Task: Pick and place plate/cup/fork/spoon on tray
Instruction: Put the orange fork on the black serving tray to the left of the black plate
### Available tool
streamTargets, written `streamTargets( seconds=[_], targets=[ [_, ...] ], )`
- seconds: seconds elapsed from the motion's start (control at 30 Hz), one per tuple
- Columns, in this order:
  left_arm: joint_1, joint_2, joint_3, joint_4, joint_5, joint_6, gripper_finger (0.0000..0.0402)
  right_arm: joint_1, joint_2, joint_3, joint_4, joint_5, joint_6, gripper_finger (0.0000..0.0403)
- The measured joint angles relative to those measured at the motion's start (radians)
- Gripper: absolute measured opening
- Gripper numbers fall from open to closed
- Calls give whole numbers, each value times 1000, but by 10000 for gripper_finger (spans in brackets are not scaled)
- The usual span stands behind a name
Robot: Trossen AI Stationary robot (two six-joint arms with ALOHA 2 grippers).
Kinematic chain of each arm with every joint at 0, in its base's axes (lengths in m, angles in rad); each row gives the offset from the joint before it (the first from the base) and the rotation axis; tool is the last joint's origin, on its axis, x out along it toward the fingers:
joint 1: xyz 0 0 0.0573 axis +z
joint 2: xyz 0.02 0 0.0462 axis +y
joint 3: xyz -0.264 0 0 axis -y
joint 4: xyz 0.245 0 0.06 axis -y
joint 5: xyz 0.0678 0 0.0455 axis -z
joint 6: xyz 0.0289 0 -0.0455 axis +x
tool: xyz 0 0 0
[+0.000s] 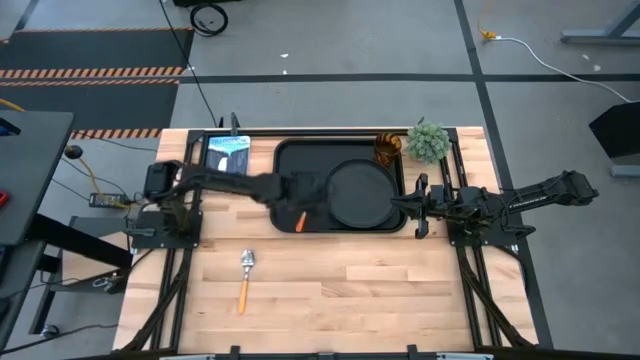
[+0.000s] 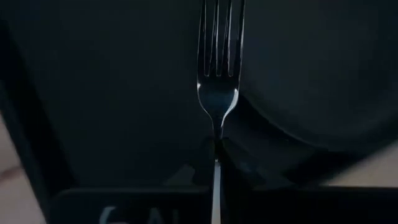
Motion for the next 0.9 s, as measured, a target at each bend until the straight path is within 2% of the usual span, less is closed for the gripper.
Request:
streamTargets(
  seconds=[0.1,0.27,0.57,0.9],
  targets=[
    [75,21,0,6,34,-27,21,0,0,0,0,0,0,34],
    [151,91,0,39,79,-167,21,0,0,0,0,0,0,34],
    [171,197,0,195,149,-176,22,0,0,0,0,0,0,34],
    [181,197,0,189,154,-176,23,0,0,0,0,0,0,34]
  ],
)
